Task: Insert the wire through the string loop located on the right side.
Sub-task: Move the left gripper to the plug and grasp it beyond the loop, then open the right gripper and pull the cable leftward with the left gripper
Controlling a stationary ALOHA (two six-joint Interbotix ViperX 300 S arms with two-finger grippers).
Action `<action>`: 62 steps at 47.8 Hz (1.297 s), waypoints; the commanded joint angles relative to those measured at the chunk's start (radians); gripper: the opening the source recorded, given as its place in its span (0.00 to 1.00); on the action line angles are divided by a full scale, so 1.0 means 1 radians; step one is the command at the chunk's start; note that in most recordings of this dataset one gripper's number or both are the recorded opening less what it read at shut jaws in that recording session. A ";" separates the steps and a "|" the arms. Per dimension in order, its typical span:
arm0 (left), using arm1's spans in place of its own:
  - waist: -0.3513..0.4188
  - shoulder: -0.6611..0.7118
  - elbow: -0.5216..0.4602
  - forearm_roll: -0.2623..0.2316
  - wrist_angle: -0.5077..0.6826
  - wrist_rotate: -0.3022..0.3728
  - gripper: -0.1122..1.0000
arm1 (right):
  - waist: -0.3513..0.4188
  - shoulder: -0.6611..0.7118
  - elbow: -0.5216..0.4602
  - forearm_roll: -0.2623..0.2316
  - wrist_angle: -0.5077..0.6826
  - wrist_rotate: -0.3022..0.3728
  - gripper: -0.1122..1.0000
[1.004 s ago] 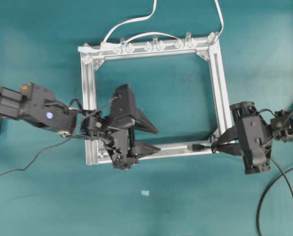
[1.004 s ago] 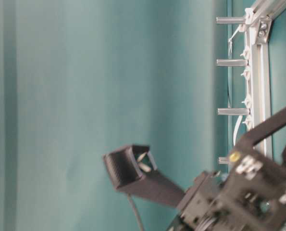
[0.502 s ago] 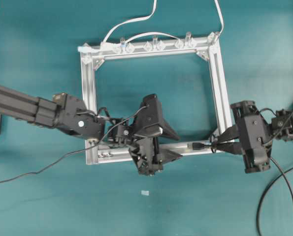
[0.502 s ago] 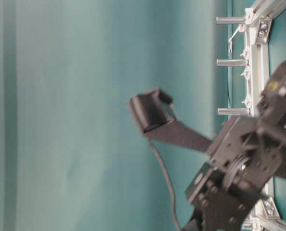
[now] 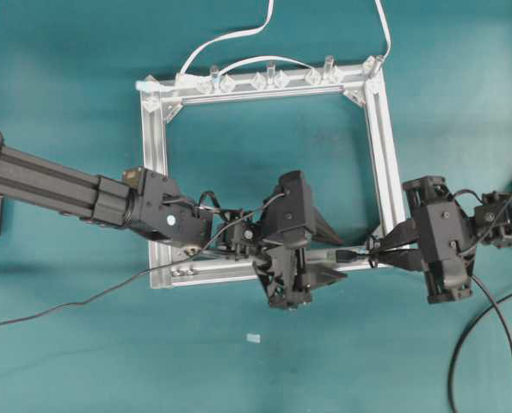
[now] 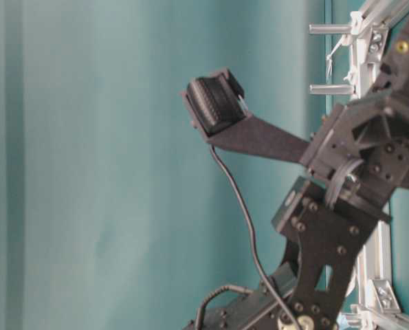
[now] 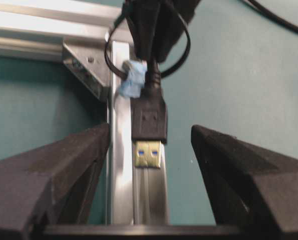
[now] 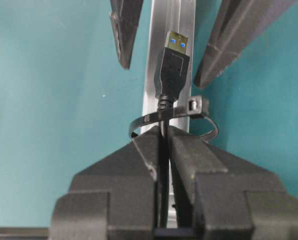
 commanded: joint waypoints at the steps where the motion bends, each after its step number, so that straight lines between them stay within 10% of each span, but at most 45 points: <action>1: 0.008 -0.017 -0.028 0.003 -0.005 0.009 0.75 | 0.003 -0.008 -0.015 -0.002 -0.011 -0.002 0.17; 14: 0.018 -0.020 -0.029 0.002 -0.005 0.009 0.69 | 0.003 -0.008 -0.014 -0.002 -0.011 -0.002 0.17; 23: 0.018 -0.025 -0.029 0.005 -0.003 0.012 0.30 | 0.003 -0.008 -0.009 -0.002 -0.011 -0.002 0.16; 62: 0.014 -0.028 -0.028 0.011 -0.003 0.012 0.30 | 0.003 -0.008 0.015 -0.002 -0.003 0.008 0.17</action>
